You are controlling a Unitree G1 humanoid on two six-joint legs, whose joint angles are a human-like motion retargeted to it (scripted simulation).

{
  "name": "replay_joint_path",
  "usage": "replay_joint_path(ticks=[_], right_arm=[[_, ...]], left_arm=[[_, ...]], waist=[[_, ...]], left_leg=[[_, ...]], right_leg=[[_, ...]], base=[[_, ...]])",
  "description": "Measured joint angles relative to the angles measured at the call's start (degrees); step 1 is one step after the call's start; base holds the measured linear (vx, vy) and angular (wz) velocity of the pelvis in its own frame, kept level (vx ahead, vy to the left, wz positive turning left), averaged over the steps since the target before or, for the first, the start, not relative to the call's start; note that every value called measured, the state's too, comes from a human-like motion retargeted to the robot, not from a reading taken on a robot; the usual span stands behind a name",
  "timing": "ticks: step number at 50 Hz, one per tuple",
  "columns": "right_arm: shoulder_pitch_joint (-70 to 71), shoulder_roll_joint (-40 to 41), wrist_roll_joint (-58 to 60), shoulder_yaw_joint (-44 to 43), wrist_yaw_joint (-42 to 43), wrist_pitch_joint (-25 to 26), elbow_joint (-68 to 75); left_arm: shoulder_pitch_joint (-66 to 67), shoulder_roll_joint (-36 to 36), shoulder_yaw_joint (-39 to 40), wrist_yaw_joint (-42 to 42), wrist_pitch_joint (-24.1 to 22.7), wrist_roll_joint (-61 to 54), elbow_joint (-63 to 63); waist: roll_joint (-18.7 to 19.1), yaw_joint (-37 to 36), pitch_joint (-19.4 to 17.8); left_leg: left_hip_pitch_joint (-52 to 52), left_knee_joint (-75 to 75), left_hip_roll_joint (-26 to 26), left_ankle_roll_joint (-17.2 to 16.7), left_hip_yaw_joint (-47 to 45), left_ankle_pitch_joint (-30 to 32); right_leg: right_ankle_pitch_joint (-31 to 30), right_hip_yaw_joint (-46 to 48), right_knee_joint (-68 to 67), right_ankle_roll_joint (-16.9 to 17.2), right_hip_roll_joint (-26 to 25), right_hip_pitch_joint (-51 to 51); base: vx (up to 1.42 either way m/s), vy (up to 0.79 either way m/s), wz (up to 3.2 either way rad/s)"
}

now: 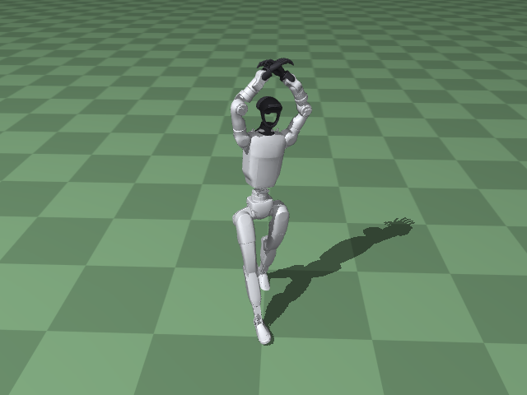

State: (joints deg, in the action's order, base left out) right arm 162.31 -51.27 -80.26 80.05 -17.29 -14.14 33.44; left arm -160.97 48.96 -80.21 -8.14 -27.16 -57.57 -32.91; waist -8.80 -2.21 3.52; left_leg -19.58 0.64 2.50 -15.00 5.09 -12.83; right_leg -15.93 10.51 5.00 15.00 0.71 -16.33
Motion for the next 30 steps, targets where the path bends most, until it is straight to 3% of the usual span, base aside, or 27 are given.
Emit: replay_joint_path(ticks=[5, 12, 16, 20, 23, 25, 28, 30], right_arm=[[0.8, 0.1, -1.1, 0.1, -0.5, 0.4, 0.1], [0.4, -0.2, -4.1, 0.0, -0.8, 0.9, 0.7], [1.6, -0.2, -6.6, -0.1, -0.7, 2.5, 1.5], [1.8, -1.1, -9.0, -0.1, -2.2, 3.6, 1.7], [1.0, -1.0, -11.1, -0.2, -3.1, 5.0, 2.5], [0.2, -1.4, -12.0, -0.2, -3.4, 5.0, 2.6], [-0.7, -1.2, -11.6, -0.1, -3.4, 5.1, 3.3], [-2.2, -1.0, -11.6, 0.0, -3.1, 4.6, 2.9]], left_arm=[[-0.4, 0.0, 0.0, -0.2, -0.3, 0.2, 0.4], [-0.3, -0.7, 0.0, 0.1, 0.8, -1.4, 0.1], [-1.3, -2.2, 0.0, 2.3, 2.4, -2.2, -0.9], [-1.5, -2.0, 0.0, 2.8, 2.8, -3.1, 0.6], [-1.0, -2.3, 0.0, 2.6, 3.3, -3.5, 0.9], [-0.9, -2.4, 0.0, 2.3, 3.8, -2.8, 0.9], [-0.1, -2.6, 0.0, 2.5, 3.9, -2.8, 0.6], [0.3, -2.2, 0.0, 2.5, 3.1, -2.0, 0.6]], waist=[[0.4, 0.1, 0.5], [2.8, -1.0, 1.9], [2.7, -1.9, 0.8], [1.6, -3.7, -0.5], [1.7, -5.7, -0.5], [1.9, -6.7, -0.2], [2.4, -8.5, 0.7], [2.1, -9.4, 1.6]], left_leg=[[-3.3, 1.7, -1.9, 0.0, 5.9, -1.0], [-3.5, 7.8, -3.2, 0.0, 9.7, 5.4], [0.5, 17.8, -1.9, 0.0, 9.6, 10.2], [11.0, 35.8, -2.6, 0.0, 3.3, 12.1], [19.4, 47.1, -7.1, 1.0, -4.5, 7.6], [23.7, 50.8, -9.6, 4.2, -11.2, 2.9], [28.3, 47.9, -11.1, 6.2, -19.1, -2.3], [30.0, 40.1, -9.9, 6.4, -23.8, -2.4]], right_leg=[[1.1, -13.2, 0.0, 0.0, -5.3, 8.5], [6.3, -11.8, -0.9, 0.0, -4.8, 13.7], [9.5, -10.9, -4.8, 0.0, -4.1, 15.1], [12.0, -9.9, -7.8, 0.0, -2.5, 15.6], [13.1, -9.0, -8.9, 0.0, -2.2, 15.6], [13.8, -8.6, -9.2, 0.0, -1.3, 15.6], [14.9, -7.9, -9.4, 0.0, 0.1, 15.2], [16.0, -7.4, -9.8, 0.0, 2.1, 14.6]], base=[[0.64, -0.11, 1.03], [0.48, -0.09, 0.48], [0.40, -0.20, 0.35], [0.24, -0.25, 0.43], [0.20, -0.23, 0.32], [0.21, -0.03, 0.27], [0.18, 0.05, 0.28], [0.16, 0.07, 0.34]])
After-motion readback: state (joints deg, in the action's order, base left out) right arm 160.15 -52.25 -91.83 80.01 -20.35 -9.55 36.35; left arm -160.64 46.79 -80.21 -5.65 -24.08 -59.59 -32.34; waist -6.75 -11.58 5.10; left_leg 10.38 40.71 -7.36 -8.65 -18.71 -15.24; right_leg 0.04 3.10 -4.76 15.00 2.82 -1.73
